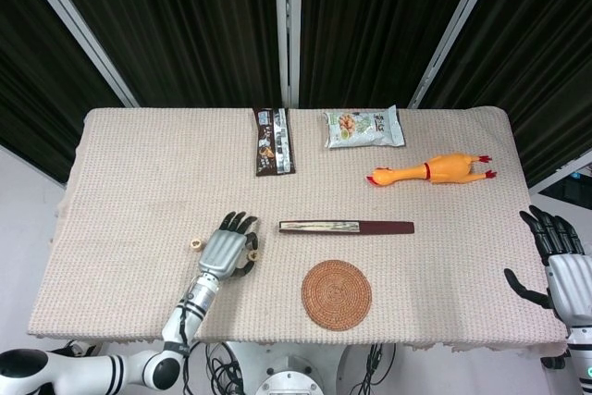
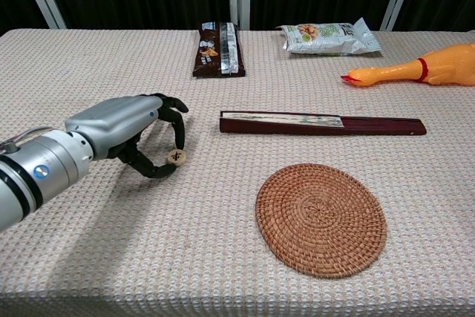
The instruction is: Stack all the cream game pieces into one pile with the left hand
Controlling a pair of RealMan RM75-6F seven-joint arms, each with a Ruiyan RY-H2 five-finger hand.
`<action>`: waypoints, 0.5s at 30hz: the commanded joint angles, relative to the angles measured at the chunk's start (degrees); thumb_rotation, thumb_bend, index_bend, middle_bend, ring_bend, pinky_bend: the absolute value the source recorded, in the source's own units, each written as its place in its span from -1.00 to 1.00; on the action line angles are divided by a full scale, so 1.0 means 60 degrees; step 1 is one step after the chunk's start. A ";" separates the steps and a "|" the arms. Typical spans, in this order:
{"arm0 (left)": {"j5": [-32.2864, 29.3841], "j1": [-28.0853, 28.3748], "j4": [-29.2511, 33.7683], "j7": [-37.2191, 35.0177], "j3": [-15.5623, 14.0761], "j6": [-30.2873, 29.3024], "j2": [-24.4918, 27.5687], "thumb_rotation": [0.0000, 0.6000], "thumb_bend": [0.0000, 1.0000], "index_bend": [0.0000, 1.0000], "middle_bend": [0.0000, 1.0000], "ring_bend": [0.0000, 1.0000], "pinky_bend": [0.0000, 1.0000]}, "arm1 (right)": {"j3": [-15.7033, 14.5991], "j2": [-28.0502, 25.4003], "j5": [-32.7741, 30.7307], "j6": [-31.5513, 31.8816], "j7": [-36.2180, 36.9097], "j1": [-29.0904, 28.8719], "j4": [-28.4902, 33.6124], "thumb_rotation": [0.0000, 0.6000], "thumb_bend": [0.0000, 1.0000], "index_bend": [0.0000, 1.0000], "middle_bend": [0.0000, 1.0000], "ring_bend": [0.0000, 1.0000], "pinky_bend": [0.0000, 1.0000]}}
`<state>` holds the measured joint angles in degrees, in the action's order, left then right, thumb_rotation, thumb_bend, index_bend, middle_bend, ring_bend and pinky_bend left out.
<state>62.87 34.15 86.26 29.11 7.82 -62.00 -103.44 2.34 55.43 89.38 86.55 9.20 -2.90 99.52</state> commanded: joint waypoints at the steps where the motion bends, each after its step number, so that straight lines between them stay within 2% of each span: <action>1: -0.0016 0.0006 0.0000 -0.0030 0.0007 -0.0003 0.0012 1.00 -0.43 -0.03 -0.79 -1.00 -1.00 | 0.0001 0.0004 -0.0001 -0.0009 -0.0001 -0.0004 -0.0006 1.00 -0.51 -1.00 -1.00 -1.00 -1.00; 9: 0.0013 -0.0074 0.0322 -0.0116 -0.0026 -0.0149 0.0280 1.00 -0.41 0.01 -0.79 -1.00 -1.00 | 0.0032 0.0021 -0.0048 -0.0033 -0.0016 -0.0022 -0.0022 1.00 -0.51 -1.00 -1.00 -1.00 -1.00; 15: 0.0105 -0.0294 0.1060 0.0065 -0.0087 -0.0597 0.0924 1.00 -0.41 0.01 -0.78 -1.00 -1.00 | 0.0042 0.0058 -0.0093 -0.0097 -0.0103 -0.0047 -0.0024 1.00 -0.51 -1.00 -1.00 -1.00 -1.00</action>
<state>63.25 32.89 91.48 29.04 7.43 -64.68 -99.01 2.59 55.75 88.84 86.01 8.62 -3.16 99.37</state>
